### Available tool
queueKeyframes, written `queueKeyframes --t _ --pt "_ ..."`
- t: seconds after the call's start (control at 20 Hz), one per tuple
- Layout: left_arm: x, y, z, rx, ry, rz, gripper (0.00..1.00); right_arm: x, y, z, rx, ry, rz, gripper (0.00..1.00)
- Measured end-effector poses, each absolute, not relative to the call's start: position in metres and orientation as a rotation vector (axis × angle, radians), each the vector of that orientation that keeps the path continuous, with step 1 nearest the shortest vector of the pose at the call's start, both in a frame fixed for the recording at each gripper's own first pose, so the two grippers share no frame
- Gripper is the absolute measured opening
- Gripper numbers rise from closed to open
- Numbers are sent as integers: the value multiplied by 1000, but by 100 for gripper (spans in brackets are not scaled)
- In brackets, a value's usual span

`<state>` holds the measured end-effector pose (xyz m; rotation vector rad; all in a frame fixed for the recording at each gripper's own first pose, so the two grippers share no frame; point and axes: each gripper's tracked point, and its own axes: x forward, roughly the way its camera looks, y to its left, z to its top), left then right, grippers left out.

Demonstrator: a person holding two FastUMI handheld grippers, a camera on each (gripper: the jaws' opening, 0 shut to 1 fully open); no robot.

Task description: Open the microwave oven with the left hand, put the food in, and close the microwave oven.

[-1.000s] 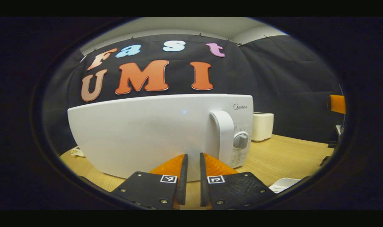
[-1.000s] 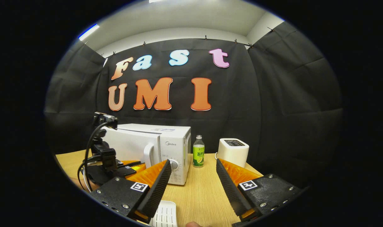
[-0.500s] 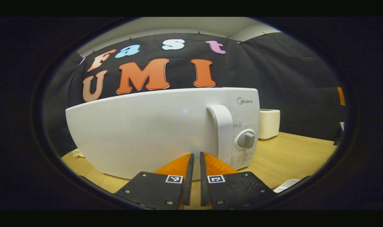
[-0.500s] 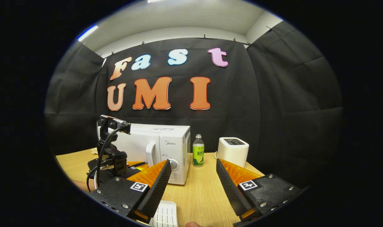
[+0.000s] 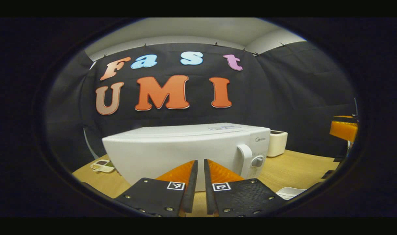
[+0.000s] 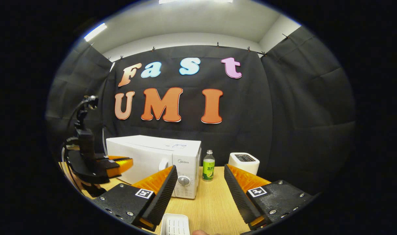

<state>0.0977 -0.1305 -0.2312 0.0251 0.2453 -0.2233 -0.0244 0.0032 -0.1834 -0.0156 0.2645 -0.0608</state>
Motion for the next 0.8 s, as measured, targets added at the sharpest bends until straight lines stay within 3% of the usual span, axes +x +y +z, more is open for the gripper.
queueKeyframes --t 0.4,0.8 --pt "49 -1 -106 96 152 -81 57 -4 46 -118 -17 211 33 90" --pt "19 56 -11 91 81 29 84 20 89 -56 49 156 125 90"
